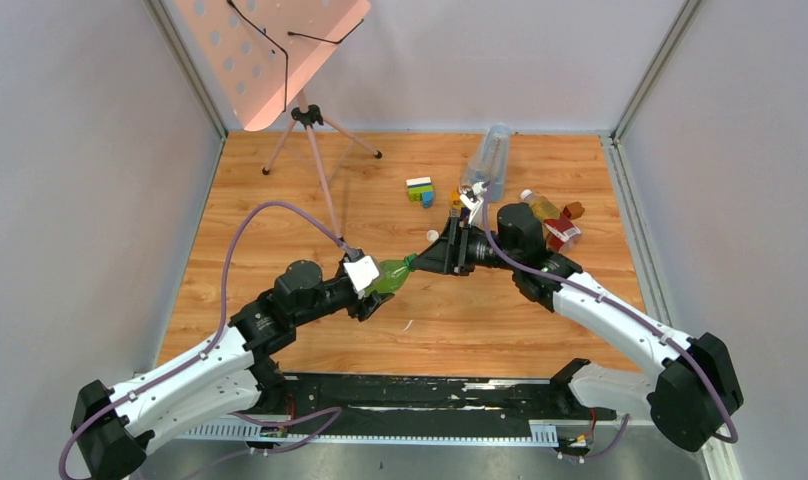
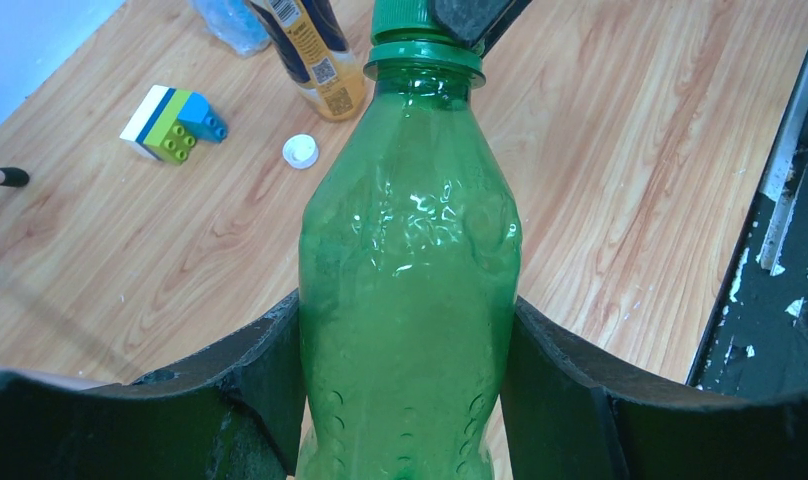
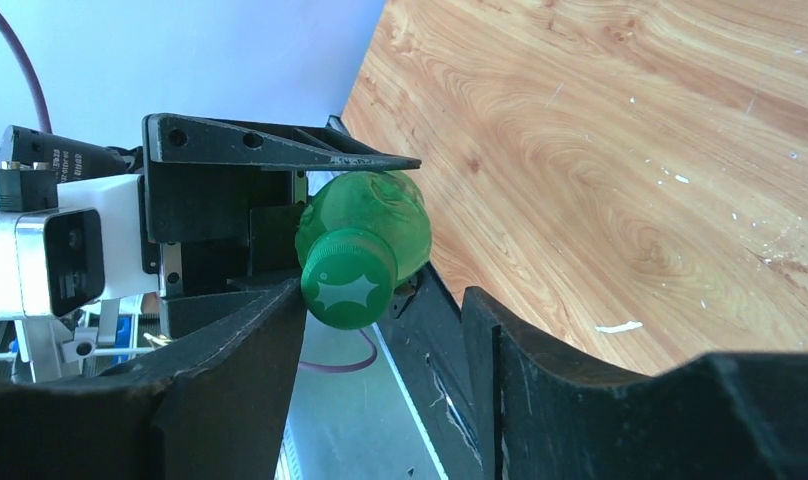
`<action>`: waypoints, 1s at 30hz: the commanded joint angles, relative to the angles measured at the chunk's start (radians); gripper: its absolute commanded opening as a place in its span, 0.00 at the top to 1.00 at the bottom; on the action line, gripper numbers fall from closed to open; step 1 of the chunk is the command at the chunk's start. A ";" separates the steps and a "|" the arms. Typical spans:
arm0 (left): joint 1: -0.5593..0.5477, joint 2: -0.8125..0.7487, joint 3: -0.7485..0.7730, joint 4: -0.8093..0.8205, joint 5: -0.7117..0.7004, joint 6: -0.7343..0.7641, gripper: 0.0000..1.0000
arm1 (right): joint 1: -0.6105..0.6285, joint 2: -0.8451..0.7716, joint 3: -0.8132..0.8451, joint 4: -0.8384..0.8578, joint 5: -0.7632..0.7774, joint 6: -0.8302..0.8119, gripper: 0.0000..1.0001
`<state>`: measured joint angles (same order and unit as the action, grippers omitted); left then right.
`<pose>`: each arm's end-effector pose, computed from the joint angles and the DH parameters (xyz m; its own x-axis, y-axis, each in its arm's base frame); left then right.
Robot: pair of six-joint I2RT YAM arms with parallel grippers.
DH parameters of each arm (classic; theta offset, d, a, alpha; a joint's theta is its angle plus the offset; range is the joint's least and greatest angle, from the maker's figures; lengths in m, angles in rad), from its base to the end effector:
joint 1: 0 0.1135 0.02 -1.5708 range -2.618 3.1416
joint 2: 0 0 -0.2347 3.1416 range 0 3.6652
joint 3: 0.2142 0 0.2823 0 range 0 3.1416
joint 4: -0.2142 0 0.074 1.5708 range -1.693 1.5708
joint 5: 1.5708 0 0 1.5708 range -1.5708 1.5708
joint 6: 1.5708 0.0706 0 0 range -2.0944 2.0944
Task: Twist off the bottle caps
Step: Unscrew the bottle cap from the plastic bottle.
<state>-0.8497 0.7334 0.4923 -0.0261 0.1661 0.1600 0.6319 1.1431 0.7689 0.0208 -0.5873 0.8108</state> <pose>0.1671 -0.2078 0.2251 -0.0373 0.2804 -0.9591 0.8630 0.4930 0.1106 0.2399 0.2241 0.2361 -0.8529 0.1235 -0.5073 -0.4253 0.3994 0.8122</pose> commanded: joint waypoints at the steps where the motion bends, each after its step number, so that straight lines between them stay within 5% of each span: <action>1: -0.005 0.000 0.004 0.044 -0.002 0.026 1.00 | 0.000 0.021 0.055 0.067 -0.042 0.015 0.41; 9: -0.004 0.004 -0.001 0.046 0.010 0.012 1.00 | 0.000 0.036 0.076 0.050 -0.058 -0.126 0.70; 13: -0.004 -0.005 -0.003 0.057 0.025 -0.053 1.00 | 0.000 0.011 0.057 0.064 -0.107 -0.308 0.89; 18: 0.054 0.003 -0.004 0.086 0.143 -0.143 1.00 | 0.000 -0.053 0.004 0.087 -0.209 -0.543 1.00; 22: 0.185 0.028 -0.010 0.150 0.403 -0.269 1.00 | -0.007 -0.116 -0.028 0.087 -0.305 -0.671 1.00; 30: 0.242 0.126 0.036 0.213 0.707 -0.381 1.00 | -0.035 -0.194 -0.042 0.020 -0.459 -0.832 0.99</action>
<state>-0.6514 0.8146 0.4850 0.1291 0.7521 -0.0986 0.6128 0.9955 0.7277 0.0856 -0.8982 0.1280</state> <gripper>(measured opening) 0.672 0.322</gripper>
